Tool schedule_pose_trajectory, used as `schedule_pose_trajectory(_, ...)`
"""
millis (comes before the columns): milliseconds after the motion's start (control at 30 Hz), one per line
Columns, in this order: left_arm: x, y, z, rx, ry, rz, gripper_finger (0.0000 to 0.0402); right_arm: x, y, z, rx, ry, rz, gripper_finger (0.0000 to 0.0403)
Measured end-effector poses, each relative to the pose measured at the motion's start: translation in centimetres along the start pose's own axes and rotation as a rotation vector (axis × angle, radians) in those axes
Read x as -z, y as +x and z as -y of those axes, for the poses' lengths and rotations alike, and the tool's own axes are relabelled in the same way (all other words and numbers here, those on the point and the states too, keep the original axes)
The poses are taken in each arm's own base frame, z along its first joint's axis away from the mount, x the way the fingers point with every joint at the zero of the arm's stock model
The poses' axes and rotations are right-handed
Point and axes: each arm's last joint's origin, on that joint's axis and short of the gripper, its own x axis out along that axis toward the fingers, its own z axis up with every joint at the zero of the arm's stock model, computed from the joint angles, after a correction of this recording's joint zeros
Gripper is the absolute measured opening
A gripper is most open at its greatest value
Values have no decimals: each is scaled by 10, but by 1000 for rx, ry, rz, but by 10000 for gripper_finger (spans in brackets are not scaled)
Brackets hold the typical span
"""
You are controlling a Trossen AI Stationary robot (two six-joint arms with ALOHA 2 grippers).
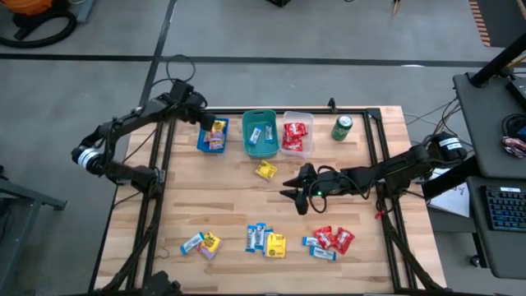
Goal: Sort candy
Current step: Put the white chocolate bar into the green bin
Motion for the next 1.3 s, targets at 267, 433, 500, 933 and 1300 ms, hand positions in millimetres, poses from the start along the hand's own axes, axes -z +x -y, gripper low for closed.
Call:
schedule_pose_trajectory(267,6,-41,16,15,26,53,144,0,-4,-1,-30,43,-40,173)
schedule_pose_trajectory(433,17,-62,46,98,85,119,144,-4,-5,-9,-69,109,-117,173)
schedule_pose_trajectory(500,26,-66,63,169,117,160,144,-5,-4,-16,-51,122,-191,172)
schedule_pose_trajectory(933,118,-79,160,466,411,411,144,11,-13,-64,340,-54,-819,144)
schedule_pose_trajectory(1300,147,-90,187,413,469,491,144,79,-3,-100,212,-333,-1117,137)
